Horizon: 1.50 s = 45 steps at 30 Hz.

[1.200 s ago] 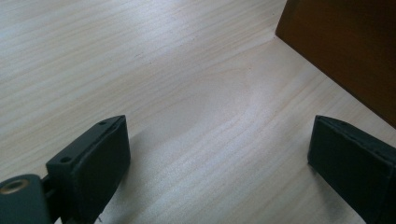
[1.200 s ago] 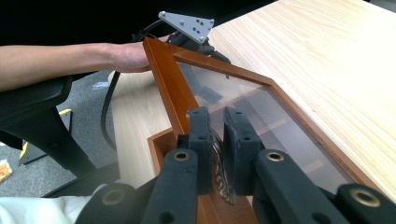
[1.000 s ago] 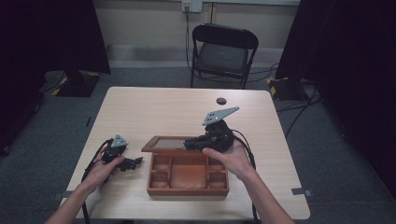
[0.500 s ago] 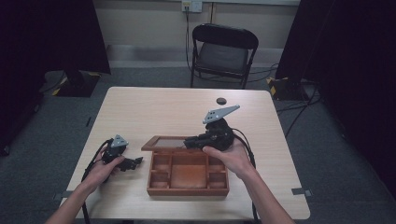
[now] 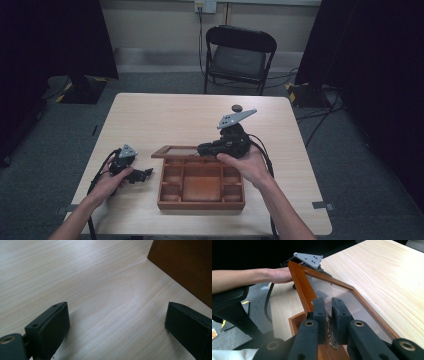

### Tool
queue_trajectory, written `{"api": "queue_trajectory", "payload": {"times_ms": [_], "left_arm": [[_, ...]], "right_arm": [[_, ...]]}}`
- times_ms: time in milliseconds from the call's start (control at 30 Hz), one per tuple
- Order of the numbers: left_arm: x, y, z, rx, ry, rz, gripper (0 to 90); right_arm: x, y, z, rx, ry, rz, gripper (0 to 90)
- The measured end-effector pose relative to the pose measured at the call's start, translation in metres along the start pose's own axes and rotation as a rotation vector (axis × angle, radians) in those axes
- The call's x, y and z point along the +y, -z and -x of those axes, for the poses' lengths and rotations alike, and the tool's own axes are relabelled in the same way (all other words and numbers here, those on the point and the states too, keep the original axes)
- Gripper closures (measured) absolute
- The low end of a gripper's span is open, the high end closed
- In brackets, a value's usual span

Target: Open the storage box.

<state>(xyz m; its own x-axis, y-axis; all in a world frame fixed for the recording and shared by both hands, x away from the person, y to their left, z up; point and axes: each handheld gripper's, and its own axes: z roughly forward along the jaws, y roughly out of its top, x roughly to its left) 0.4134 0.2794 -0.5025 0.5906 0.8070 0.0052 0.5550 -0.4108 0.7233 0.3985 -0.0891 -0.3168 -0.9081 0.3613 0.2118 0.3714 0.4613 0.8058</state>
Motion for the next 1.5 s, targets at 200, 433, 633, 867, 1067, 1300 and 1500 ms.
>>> {"api": "queue_trajectory", "payload": {"times_ms": [200, 433, 633, 867, 1067, 1300, 1500], "left_arm": [[0.000, 0.000, 0.000, 0.000, 0.000, 0.000, 5.1], [0.000, 0.000, 0.000, 0.000, 0.000, 0.000, 5.1], [0.000, 0.000, 0.000, 0.000, 0.000, 0.000, 5.1], [0.000, 0.000, 0.000, 0.000, 0.000, 0.000, 5.1], [0.000, 0.000, 0.000, 0.000, 0.000, 0.000, 5.1], [0.000, 0.000, 0.000, 0.000, 0.000, 0.000, 5.1], [0.000, 0.000, 0.000, 0.000, 0.000, 0.000, 5.1]], "right_arm": [[0.002, 0.000, 0.002, 0.004, -0.003, 0.001, 82.6], [0.005, 0.000, 0.004, 0.005, -0.001, -0.005, 82.7], [0.005, 0.001, 0.006, 0.008, -0.010, 0.019, 82.7], [0.008, 0.001, 0.005, -0.008, -0.006, 0.012, 82.8], [0.011, 0.002, 0.008, -0.010, -0.006, 0.019, 83.1], [0.013, 0.002, 0.010, -0.005, -0.002, 0.026, 84.2], [0.014, 0.002, 0.010, -0.013, -0.002, 0.027, 84.2]]}}
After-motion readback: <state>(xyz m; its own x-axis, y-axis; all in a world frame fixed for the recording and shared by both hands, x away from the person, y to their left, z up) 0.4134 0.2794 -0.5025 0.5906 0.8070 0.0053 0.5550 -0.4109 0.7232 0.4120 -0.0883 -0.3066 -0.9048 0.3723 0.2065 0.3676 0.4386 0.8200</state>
